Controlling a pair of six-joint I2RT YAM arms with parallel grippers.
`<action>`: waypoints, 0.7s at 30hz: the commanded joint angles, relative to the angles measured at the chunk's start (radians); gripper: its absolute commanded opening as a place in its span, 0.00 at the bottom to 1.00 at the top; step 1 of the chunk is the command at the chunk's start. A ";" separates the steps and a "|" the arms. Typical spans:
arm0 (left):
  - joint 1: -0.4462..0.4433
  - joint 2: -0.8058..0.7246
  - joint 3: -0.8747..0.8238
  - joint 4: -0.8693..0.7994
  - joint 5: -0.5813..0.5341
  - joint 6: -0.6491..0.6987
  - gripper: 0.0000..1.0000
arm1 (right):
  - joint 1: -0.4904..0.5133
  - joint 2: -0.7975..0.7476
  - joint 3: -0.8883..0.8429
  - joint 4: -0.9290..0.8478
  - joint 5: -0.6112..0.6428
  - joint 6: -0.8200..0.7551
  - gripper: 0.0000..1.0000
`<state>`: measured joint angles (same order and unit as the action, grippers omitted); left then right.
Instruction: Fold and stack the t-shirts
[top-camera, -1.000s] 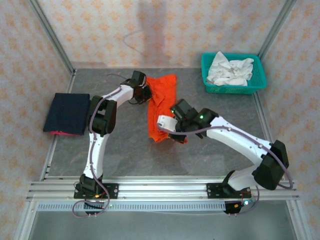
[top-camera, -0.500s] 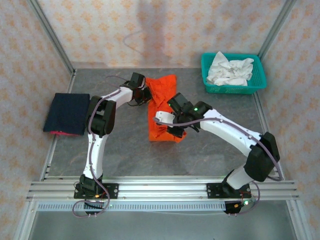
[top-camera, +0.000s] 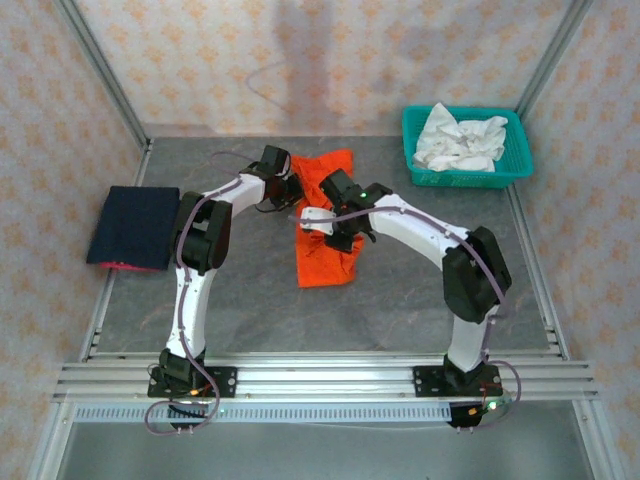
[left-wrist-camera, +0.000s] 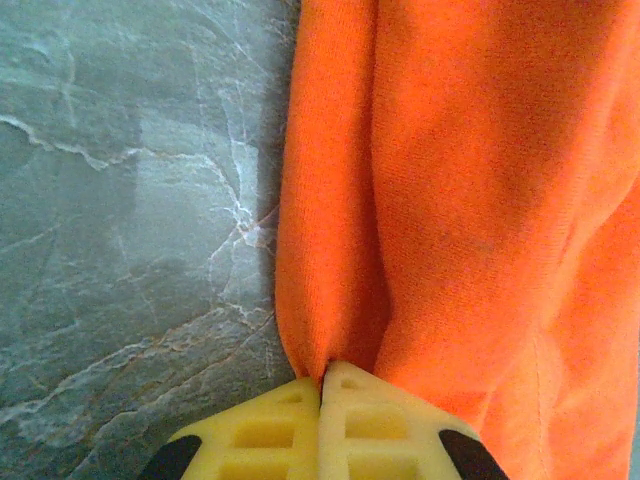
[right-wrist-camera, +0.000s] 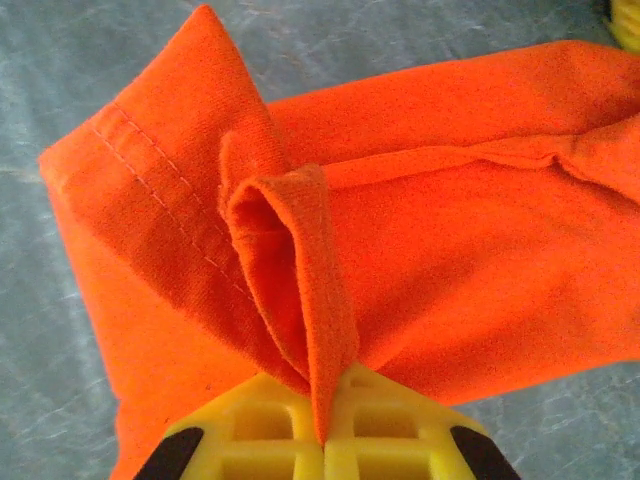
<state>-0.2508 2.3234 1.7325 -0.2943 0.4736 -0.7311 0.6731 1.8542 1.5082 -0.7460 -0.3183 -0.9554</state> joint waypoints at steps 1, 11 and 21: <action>-0.001 0.053 -0.054 -0.121 -0.001 0.025 0.01 | -0.016 0.039 0.060 0.018 -0.003 -0.048 0.00; 0.000 0.056 -0.047 -0.127 -0.001 0.025 0.02 | -0.046 0.165 0.178 -0.001 -0.008 -0.089 0.00; 0.000 0.057 -0.053 -0.129 -0.001 0.027 0.02 | -0.070 0.252 0.259 0.004 -0.001 -0.097 0.00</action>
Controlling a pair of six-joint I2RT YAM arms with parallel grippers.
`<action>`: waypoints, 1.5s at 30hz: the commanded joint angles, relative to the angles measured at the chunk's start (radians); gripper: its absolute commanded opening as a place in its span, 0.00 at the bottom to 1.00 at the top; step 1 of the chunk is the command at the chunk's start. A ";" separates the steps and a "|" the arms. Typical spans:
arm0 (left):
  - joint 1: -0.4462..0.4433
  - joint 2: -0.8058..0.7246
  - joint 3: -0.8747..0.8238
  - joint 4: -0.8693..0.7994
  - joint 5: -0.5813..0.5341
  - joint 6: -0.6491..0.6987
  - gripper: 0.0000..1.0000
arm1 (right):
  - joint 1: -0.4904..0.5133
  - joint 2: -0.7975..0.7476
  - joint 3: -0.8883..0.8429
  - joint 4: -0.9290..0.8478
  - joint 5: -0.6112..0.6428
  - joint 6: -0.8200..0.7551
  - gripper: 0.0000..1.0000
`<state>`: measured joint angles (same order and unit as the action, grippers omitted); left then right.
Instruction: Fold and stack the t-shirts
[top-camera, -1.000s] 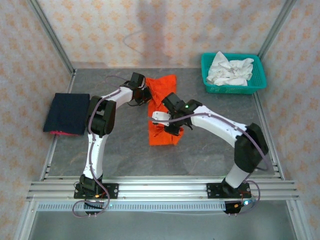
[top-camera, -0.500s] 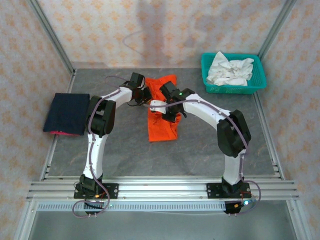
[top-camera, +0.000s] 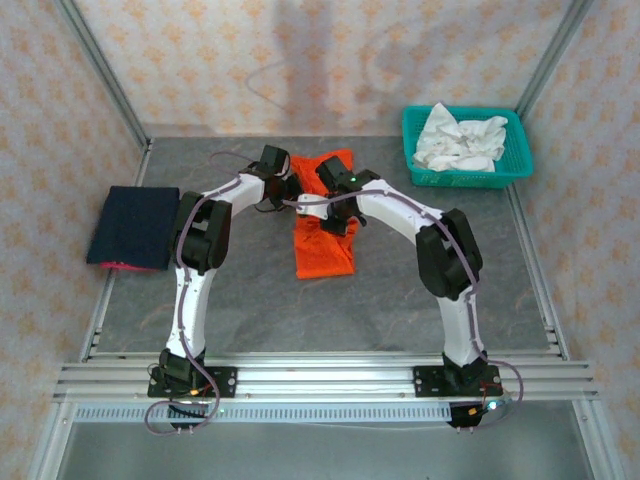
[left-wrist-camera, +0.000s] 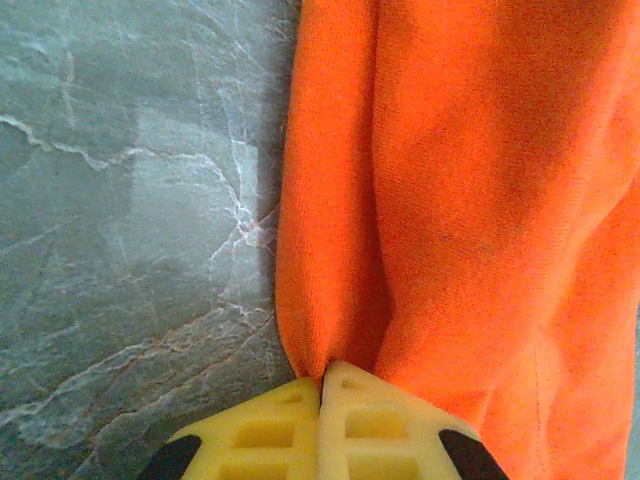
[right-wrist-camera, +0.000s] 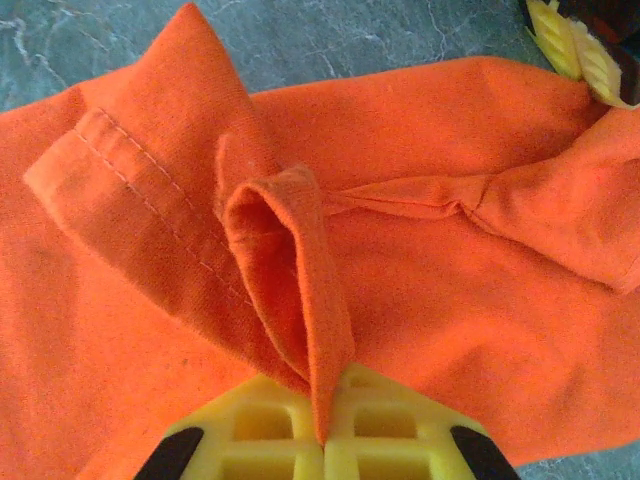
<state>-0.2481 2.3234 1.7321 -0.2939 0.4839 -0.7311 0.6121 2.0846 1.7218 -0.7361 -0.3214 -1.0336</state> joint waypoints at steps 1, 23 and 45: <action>-0.002 0.057 -0.052 -0.130 -0.011 0.027 0.02 | -0.011 0.030 0.055 -0.004 0.001 -0.019 0.00; 0.002 0.061 -0.055 -0.135 -0.019 0.025 0.02 | -0.039 0.108 0.109 -0.016 0.045 -0.008 0.00; 0.002 0.046 -0.069 -0.096 0.001 -0.035 0.27 | -0.040 -0.140 -0.178 0.382 -0.029 0.257 0.89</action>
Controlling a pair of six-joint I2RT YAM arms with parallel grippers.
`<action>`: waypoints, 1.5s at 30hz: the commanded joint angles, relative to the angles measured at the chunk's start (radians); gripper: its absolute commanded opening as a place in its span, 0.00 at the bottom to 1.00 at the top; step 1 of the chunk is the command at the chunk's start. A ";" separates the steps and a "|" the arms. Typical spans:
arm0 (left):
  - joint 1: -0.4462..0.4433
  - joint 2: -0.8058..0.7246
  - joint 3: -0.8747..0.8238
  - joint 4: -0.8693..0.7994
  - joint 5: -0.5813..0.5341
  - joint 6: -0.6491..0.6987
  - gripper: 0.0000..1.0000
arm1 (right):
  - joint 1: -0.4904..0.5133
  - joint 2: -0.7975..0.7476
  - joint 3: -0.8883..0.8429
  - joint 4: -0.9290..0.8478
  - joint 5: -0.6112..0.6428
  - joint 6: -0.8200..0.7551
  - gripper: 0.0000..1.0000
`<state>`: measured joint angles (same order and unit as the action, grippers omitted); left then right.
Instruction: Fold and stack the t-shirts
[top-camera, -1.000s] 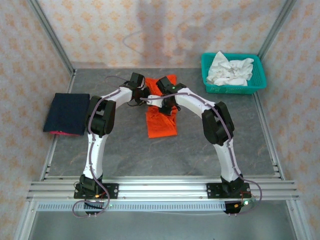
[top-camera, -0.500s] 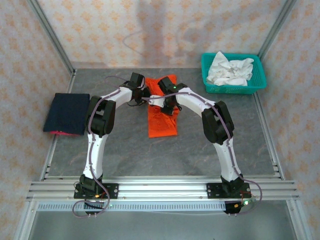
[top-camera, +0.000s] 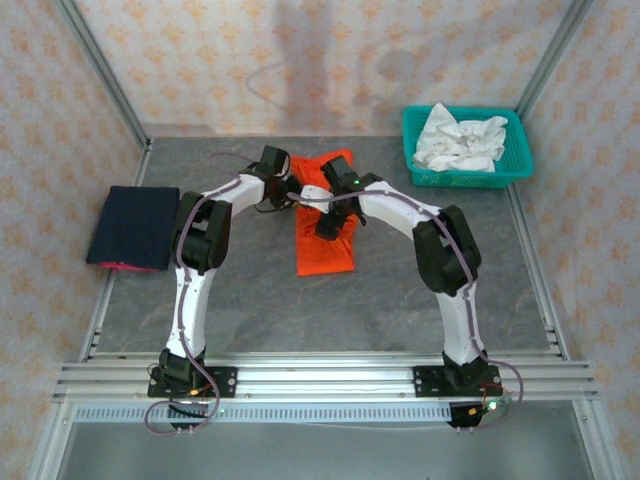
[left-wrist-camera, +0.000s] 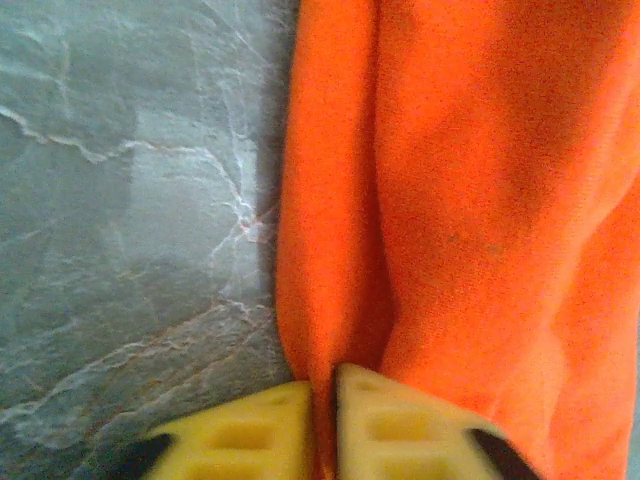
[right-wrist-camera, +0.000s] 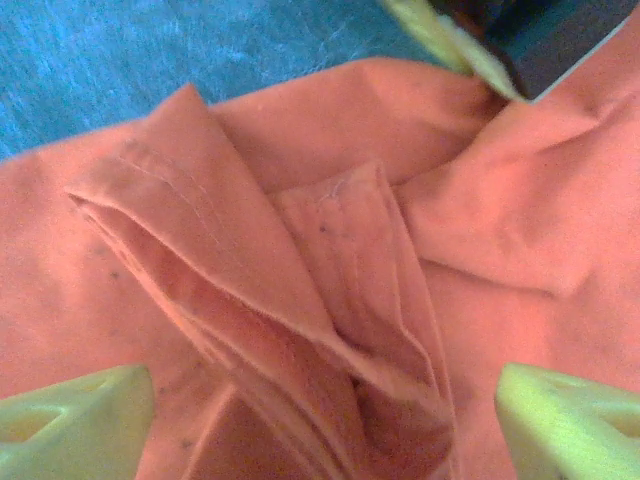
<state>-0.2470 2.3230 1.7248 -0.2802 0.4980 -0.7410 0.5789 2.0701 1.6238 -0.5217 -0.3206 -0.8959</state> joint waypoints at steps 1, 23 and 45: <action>0.002 0.043 -0.064 -0.097 -0.002 -0.036 0.33 | -0.007 -0.156 -0.124 0.215 -0.023 0.166 0.89; -0.047 -0.470 -0.408 -0.094 -0.137 0.022 1.00 | -0.074 -0.340 -0.509 0.413 -0.071 1.296 0.81; 0.049 -0.630 -0.719 0.013 -0.227 -0.051 1.00 | 0.099 -0.093 -0.335 0.460 -0.139 1.330 0.51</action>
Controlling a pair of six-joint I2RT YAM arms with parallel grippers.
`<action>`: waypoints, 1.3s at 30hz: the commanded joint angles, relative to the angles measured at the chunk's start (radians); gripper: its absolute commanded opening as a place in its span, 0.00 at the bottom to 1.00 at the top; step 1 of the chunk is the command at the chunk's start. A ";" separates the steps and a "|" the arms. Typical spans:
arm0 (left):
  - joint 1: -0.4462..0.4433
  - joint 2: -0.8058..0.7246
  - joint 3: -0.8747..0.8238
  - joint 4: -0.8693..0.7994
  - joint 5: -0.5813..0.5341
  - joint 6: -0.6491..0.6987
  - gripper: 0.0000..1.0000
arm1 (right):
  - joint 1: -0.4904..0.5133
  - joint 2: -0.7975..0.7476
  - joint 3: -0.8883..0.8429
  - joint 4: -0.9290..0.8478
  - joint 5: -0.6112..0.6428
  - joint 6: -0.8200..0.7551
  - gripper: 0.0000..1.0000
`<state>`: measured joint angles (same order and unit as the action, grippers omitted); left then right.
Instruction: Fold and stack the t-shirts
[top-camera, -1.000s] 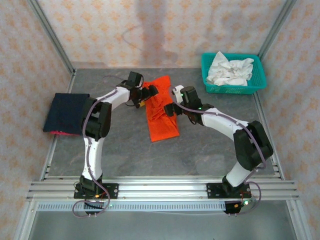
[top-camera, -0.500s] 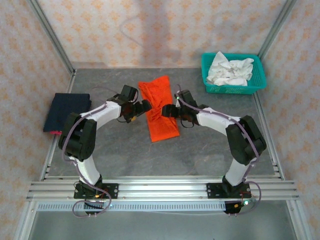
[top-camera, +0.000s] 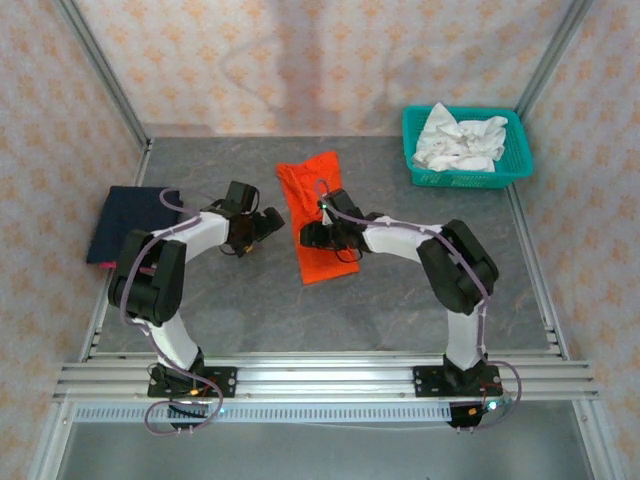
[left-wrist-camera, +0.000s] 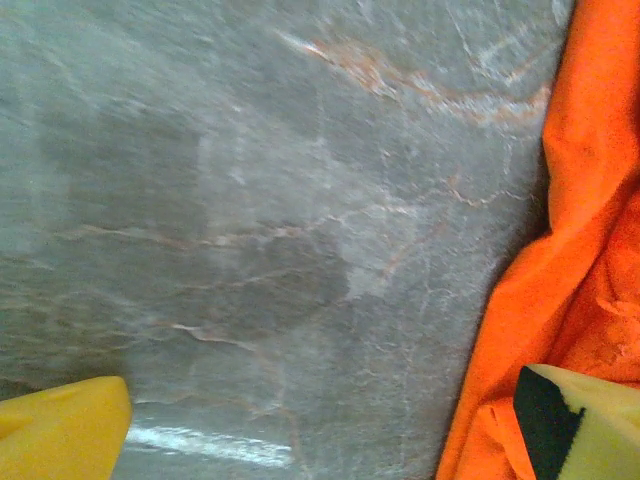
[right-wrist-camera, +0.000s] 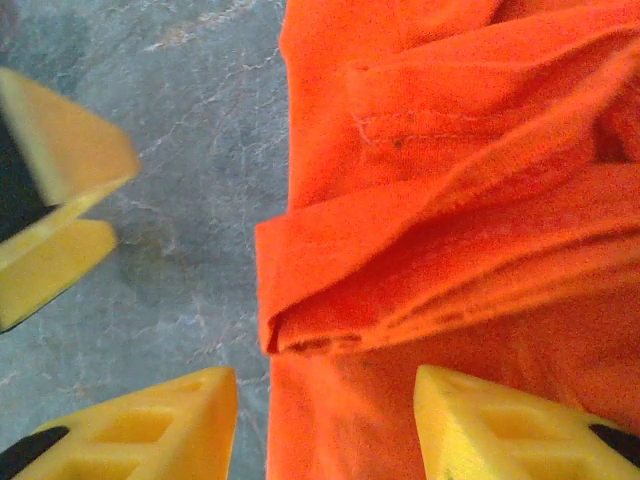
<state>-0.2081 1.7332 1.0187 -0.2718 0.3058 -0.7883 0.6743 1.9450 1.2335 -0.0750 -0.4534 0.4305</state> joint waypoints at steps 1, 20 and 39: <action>0.012 -0.044 -0.013 0.002 -0.035 0.000 0.99 | 0.004 0.044 0.073 0.005 -0.007 -0.003 0.51; -0.069 0.026 0.040 0.064 0.031 -0.009 0.99 | -0.102 0.136 0.323 -0.050 0.035 -0.087 0.64; -0.168 0.278 0.231 0.049 0.038 -0.044 0.29 | -0.215 -0.016 0.010 -0.021 0.145 -0.057 0.27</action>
<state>-0.3622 1.9751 1.2415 -0.2440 0.3511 -0.8341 0.4618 1.8923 1.2087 -0.1059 -0.3130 0.3748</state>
